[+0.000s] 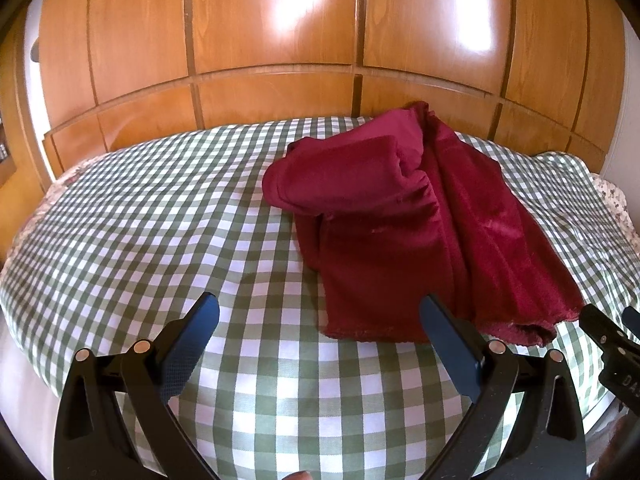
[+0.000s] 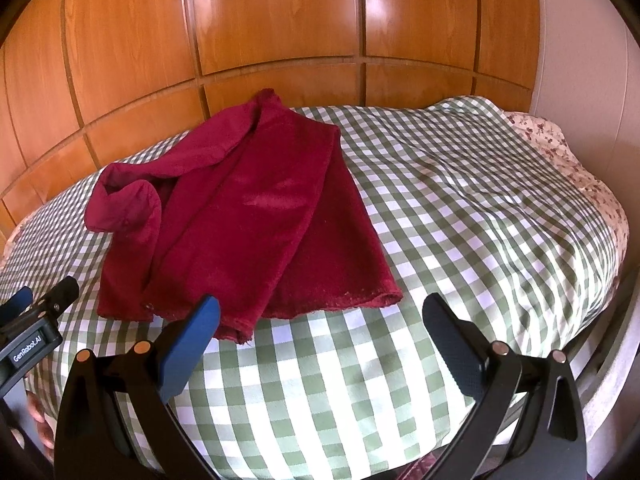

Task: Fold small clothes

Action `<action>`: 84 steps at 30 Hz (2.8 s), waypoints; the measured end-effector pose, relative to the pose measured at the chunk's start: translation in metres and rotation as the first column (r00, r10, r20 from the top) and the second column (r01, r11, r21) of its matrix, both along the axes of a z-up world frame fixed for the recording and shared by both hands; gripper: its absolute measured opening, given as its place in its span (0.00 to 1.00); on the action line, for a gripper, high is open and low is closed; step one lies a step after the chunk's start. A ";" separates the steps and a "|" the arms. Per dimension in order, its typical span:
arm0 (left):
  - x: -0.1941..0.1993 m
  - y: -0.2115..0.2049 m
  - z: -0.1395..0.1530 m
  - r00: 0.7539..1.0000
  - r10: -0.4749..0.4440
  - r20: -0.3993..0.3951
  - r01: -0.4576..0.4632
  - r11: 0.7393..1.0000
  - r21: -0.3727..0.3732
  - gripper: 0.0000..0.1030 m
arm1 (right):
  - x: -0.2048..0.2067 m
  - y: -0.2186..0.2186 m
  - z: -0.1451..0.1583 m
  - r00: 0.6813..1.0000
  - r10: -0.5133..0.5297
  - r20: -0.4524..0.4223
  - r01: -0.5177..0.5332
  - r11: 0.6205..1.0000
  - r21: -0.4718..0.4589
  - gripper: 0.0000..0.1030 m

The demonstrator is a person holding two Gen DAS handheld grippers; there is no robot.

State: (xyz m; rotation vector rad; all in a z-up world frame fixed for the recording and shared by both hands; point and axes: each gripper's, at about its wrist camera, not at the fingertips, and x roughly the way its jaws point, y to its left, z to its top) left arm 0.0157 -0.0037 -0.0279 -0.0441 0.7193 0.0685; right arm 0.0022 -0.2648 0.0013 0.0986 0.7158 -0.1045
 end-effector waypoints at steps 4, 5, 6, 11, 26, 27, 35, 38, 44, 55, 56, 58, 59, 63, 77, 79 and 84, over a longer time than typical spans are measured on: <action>0.001 0.000 -0.002 1.000 -0.001 -0.006 0.001 1.000 0.003 0.97 | 0.000 -0.001 -0.001 1.000 -0.004 -0.004 0.004 1.000 0.000 0.98; 0.001 0.000 -0.002 1.000 0.000 -0.005 0.000 1.000 0.003 0.97 | -0.001 -0.001 -0.001 1.000 -0.005 -0.006 0.005 1.000 0.000 0.98; 0.001 0.000 -0.002 1.000 0.000 -0.004 0.000 1.000 0.003 0.97 | -0.001 -0.002 -0.001 1.000 -0.004 -0.008 0.004 1.000 -0.001 0.98; 0.001 0.000 -0.003 1.000 -0.003 -0.006 0.003 1.000 0.003 0.97 | -0.003 -0.004 -0.003 1.000 0.006 -0.017 -0.006 1.000 0.004 0.98; -0.002 -0.006 -0.014 0.980 -0.199 -0.015 0.198 0.980 -0.023 0.96 | 0.026 -0.022 -0.013 0.974 0.187 -0.125 -0.109 0.878 0.466 0.54; 0.000 -0.011 -0.018 0.975 -0.221 -0.027 0.221 0.975 -0.010 0.95 | 0.033 -0.017 -0.016 0.969 0.205 -0.136 -0.116 0.868 0.483 0.54; 0.028 -0.039 -0.054 0.936 -0.319 -0.150 0.331 0.941 0.065 0.52 | 0.066 0.009 -0.043 0.941 0.243 -0.235 -0.108 0.875 0.472 0.08; 0.032 -0.037 -0.052 0.924 -0.353 -0.147 0.359 0.933 0.020 0.08 | 0.053 0.011 -0.011 0.947 0.289 -0.142 -0.218 0.900 0.377 0.08; 0.039 -0.013 -0.016 0.915 -0.398 -0.067 0.383 0.909 -0.165 0.00 | 0.049 -0.024 0.031 0.970 0.240 -0.027 -0.226 0.943 0.243 0.08; 0.098 0.097 0.075 0.977 -0.173 0.122 0.206 0.906 -0.370 0.00 | 0.129 -0.188 0.084 0.988 -0.150 0.042 0.143 0.980 0.139 0.07; 0.109 0.111 0.081 0.983 -0.132 0.126 0.170 0.912 -0.374 0.00 | 0.142 -0.205 0.085 0.979 -0.201 0.034 0.194 0.972 0.135 0.07; 0.132 0.143 0.095 0.992 -0.043 0.122 0.087 0.917 -0.389 0.00 | 0.157 -0.230 0.087 0.965 -0.260 0.025 0.254 0.957 0.143 0.07; 0.142 0.156 0.101 0.993 0.001 0.118 0.046 0.920 -0.389 0.00 | 0.169 -0.244 0.087 0.952 -0.305 0.020 0.300 0.945 0.129 0.07; 0.181 0.211 0.127 0.981 0.170 0.097 -0.125 0.926 -0.357 0.00 | 0.200 -0.281 0.082 0.912 -0.410 -0.011 0.409 0.908 0.092 0.07; 0.092 0.090 0.056 0.965 -0.263 -0.022 0.257 0.955 -0.150 0.81 | 0.155 -0.219 0.017 0.970 -0.227 -0.082 0.234 0.968 0.093 0.76; 0.063 0.055 0.027 0.921 -0.377 -0.098 0.363 0.922 -0.137 0.81 | 0.140 -0.196 0.008 0.982 -0.161 -0.104 0.173 0.977 0.125 0.77; 0.018 -0.002 -0.042 0.855 -0.457 -0.247 0.481 0.875 0.047 0.57 | 0.114 -0.141 -0.019 0.985 -0.029 -0.169 0.061 0.980 0.189 0.79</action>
